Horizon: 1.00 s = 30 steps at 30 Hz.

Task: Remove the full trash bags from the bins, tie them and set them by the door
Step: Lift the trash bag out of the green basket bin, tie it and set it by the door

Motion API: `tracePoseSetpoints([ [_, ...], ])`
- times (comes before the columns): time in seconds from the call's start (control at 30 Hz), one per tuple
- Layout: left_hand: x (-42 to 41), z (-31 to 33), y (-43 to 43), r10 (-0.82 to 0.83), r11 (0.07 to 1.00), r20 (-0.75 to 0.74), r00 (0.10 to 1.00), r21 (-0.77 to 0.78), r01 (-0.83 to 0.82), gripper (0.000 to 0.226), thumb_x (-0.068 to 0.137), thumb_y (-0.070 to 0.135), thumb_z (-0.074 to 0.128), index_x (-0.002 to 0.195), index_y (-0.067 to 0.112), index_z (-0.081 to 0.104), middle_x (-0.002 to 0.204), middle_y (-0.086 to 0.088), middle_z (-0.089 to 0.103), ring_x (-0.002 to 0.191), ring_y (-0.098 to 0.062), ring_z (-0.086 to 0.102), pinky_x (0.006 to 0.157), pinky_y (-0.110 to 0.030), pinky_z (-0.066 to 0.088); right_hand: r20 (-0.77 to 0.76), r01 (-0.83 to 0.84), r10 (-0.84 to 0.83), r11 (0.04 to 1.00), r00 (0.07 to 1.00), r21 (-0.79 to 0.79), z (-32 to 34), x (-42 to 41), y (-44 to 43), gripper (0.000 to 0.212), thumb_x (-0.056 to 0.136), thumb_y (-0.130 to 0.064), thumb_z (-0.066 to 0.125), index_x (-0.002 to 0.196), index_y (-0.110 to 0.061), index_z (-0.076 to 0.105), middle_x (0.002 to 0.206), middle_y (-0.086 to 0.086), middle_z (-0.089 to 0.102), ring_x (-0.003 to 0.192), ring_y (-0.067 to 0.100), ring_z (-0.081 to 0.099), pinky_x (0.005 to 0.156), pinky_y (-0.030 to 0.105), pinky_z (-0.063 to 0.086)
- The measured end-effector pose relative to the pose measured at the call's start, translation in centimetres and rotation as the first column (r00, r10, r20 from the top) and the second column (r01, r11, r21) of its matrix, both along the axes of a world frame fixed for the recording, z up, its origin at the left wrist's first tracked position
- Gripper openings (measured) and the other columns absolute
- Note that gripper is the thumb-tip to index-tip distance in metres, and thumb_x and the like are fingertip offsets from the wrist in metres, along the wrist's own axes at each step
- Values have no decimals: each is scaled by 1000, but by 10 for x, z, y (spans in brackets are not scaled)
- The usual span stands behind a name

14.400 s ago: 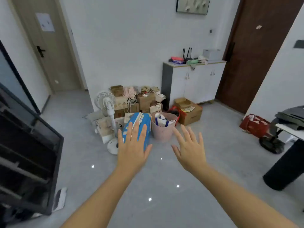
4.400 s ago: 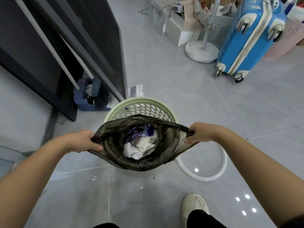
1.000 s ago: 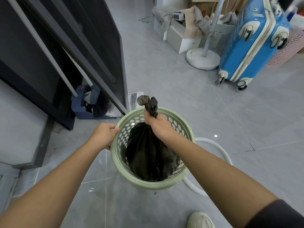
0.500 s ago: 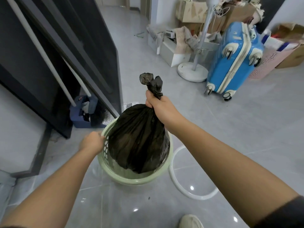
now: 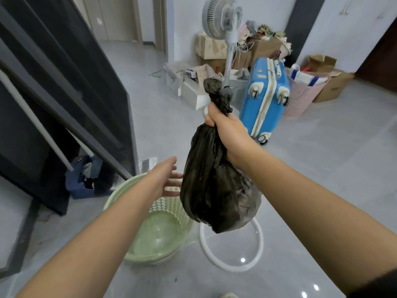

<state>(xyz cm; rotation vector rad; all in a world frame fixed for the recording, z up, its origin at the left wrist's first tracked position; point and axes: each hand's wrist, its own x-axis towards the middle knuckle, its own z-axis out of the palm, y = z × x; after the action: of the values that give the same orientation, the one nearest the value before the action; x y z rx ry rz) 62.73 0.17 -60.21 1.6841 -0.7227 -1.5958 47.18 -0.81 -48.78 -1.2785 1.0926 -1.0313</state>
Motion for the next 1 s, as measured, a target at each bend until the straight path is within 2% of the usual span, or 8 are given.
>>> tracePoseSetpoints([
  [0.2, -85, -17, -22, -226, 972, 5, 974, -66, 226, 34, 91, 46, 44, 83, 19, 63, 78, 0, 61, 76, -20, 59, 73, -35, 50, 78, 153, -155, 988, 985, 37, -37, -60, -15, 46, 98, -39, 44, 59, -19, 32, 59, -2, 30, 50, 10, 37, 55, 26, 34],
  [0.33, -124, -61, -39, -265, 962, 47, 963, -63, 267, 48, 94, 51, 37, 118, 16, 62, 104, -1, 66, 89, -18, 61, 80, -34, 51, 76, 249, -256, 965, 964, 85, -84, -90, -29, 45, 99, -37, 42, 60, -19, 30, 57, -3, 29, 46, 8, 35, 47, 18, 34],
  [0.43, -141, -104, -44, -293, 956, 121, 948, 3, 295, 55, 92, 50, 33, 127, 14, 56, 119, -7, 63, 104, -25, 60, 96, -42, 48, 32, 311, -318, 941, 948, 137, -130, -109, -39, 44, 99, -38, 42, 60, -21, 30, 58, -4, 29, 48, 8, 33, 49, 20, 33],
  [0.53, -149, -148, -44, -277, 959, 115, 954, 93, 267, 56, 91, 48, 32, 128, 13, 55, 120, -10, 62, 107, -27, 59, 99, -43, 46, -86, 355, -345, 917, 935, 180, -179, -124, -45, 44, 97, -39, 42, 59, -22, 30, 58, -4, 28, 55, 12, 29, 60, 30, 23],
  [0.7, -155, -220, -48, -232, 964, 84, 969, 151, 218, 50, 89, 43, 38, 123, 13, 59, 117, -11, 64, 104, -27, 60, 97, -43, 48, -169, 363, -327, 890, 930, 277, -241, -144, -52, 45, 98, -37, 42, 59, -20, 26, 58, -3, 23, 52, 13, 24, 56, 30, 18],
  [0.83, -158, -264, -49, -145, 978, 40, 989, 160, 137, 30, 88, 33, 45, 98, 13, 65, 91, -8, 65, 84, -24, 61, 87, -40, 50, -235, 388, -325, 866, 916, 315, -274, -152, -57, 46, 95, -41, 44, 56, -23, 27, 58, -4, 24, 55, 15, 23, 59, 33, 17],
  [0.9, -153, -282, -45, -134, 984, 210, 968, 145, 105, 21, 91, 27, 46, 88, 15, 63, 93, -13, 66, 88, -29, 62, 86, -41, 51, -250, 390, -320, 862, 914, 325, -286, -155, -60, 45, 95, -41, 43, 57, -23, 25, 59, -4, 22, 56, 15, 21, 59, 34, 15],
  [1.0, -141, -305, -33, -218, 965, 533, 817, 243, 99, 23, 92, 19, 48, 101, 3, 62, 106, -19, 65, 100, -35, 60, 76, -31, 43, -268, 392, -314, 859, 911, 328, -297, -156, -63, 45, 93, -44, 44, 56, -23, 28, 56, -7, 25, 57, 16, 23, 60, 34, 16],
])
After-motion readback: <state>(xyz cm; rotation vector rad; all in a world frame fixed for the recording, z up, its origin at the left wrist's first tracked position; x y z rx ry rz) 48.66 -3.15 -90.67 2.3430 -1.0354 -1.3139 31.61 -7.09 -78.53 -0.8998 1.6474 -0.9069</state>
